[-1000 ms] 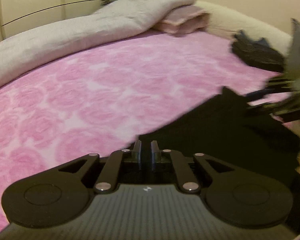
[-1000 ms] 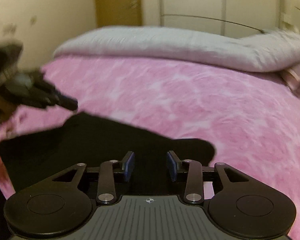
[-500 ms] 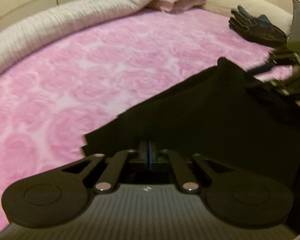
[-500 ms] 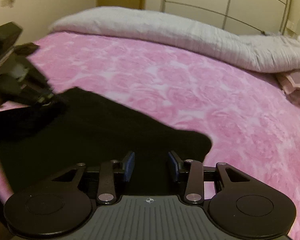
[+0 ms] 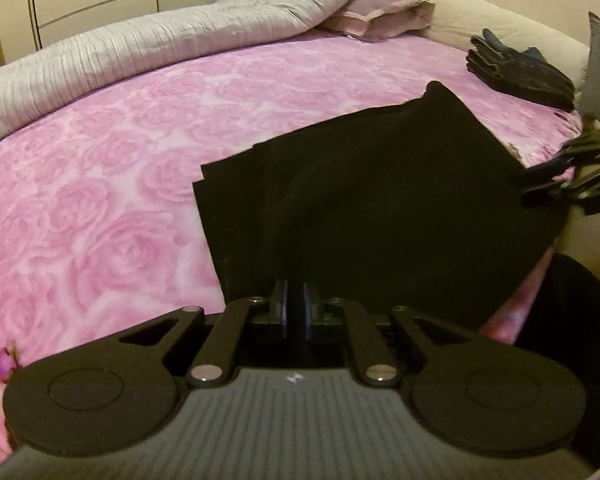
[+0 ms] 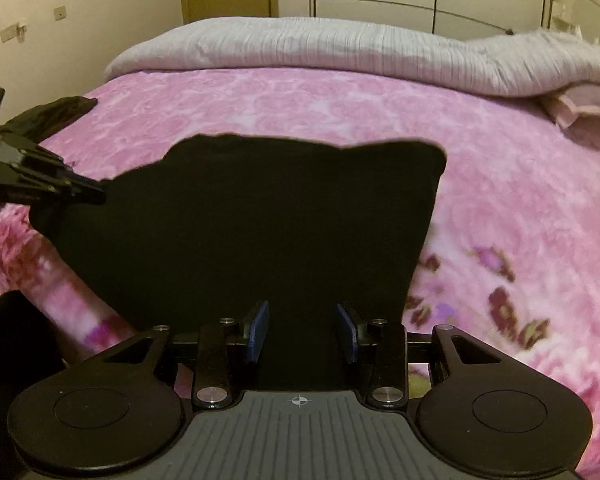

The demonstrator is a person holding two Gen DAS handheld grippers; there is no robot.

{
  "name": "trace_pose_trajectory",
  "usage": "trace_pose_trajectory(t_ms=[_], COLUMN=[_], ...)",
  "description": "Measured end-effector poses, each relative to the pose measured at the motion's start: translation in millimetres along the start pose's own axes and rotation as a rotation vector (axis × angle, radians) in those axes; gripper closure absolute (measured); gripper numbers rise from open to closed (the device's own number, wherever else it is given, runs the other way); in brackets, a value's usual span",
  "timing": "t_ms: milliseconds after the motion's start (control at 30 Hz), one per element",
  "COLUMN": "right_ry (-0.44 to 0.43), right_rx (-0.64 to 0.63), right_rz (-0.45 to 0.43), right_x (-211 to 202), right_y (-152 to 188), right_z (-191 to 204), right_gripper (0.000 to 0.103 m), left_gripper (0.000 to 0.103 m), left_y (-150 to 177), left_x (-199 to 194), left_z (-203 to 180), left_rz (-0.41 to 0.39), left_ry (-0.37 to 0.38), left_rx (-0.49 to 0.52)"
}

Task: Fold clothes
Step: 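Lift the folded black jacket with both tools and carry it toward the jeans stack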

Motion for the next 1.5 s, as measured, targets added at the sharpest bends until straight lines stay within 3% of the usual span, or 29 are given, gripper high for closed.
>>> trace_pose_trajectory(t_ms=[100, 267, 367, 433, 500, 600, 633, 700, 733, 867, 1033, 1067, 1167, 1200, 1367, 1500], right_ry=[0.006, -0.02, 0.013, 0.035, 0.056, 0.087, 0.097, 0.123, 0.138, 0.217, 0.299, 0.285, 0.234, 0.226, 0.218, 0.216], right_rx=[-0.063, -0.058, -0.16, -0.228, -0.332, -0.521, -0.583, -0.673, -0.707, -0.844, -1.009, -1.008, -0.93, -0.911, -0.872, -0.882], right_rz=[-0.04, 0.02, -0.008, -0.027, -0.035, -0.037, -0.038, -0.027, -0.017, 0.002, 0.011, 0.007, 0.016, 0.007, -0.041, -0.034], right_x=[-18, -5, -20, -30, -36, -42, -44, -36, -29, 6, 48, 49, 43, 39, 20, 29], right_y=[-5, 18, 13, 9, 15, 32, 38, 51, 57, 75, 86, 84, 70, 66, 48, 60], right_z=[12, 12, 22, 28, 39, 61, 68, 79, 82, 90, 90, 88, 80, 78, 71, 69], right_gripper=[0.062, 0.062, 0.061, 0.059, 0.048, 0.034, 0.034, 0.033, 0.033, 0.033, 0.034, 0.039, 0.066, 0.069, 0.072, 0.07], left_gripper=[0.096, 0.096, 0.095, 0.081, 0.076, 0.058, 0.053, 0.035, 0.032, 0.032, 0.032, 0.032, 0.032, 0.032, 0.033, 0.048], left_y=[4, 4, 0, 1, 5, 16, 21, 34, 39, 62, 65, 63, 56, 54, 48, 45], left_x=[4, -1, -21, -39, -57, -78, -82, -86, -83, -61, -24, -16, 9, 15, 33, 43], left_z=[-1, -2, -5, -11, -21, -42, -52, -73, -83, -125, -151, -153, -155, -154, -133, -114], left_rz=[-0.012, -0.019, -0.041, -0.068, -0.092, -0.122, -0.136, -0.159, -0.158, -0.136, -0.124, -0.119, -0.097, -0.089, -0.03, 0.022], left_ry=[-0.022, -0.028, -0.044, -0.078, -0.107, -0.11, -0.111, -0.119, -0.13, -0.169, -0.216, -0.227, -0.259, -0.28, -0.322, -0.329], left_rx=[0.001, 0.032, 0.079, 0.133, 0.201, 0.303, 0.349, 0.449, 0.505, 0.733, 0.842, 0.851, 0.873, 0.89, 0.93, 0.943])
Point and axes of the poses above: each gripper's, at about its wrist camera, not at the fingertips, and x roughly the way its jaws point, z to its left, y to its underside, the point moved 2 cm from there along x, roughly the way its jaws point, and after that the axes turned 2 degrees about -z, right-handed, at the moved point
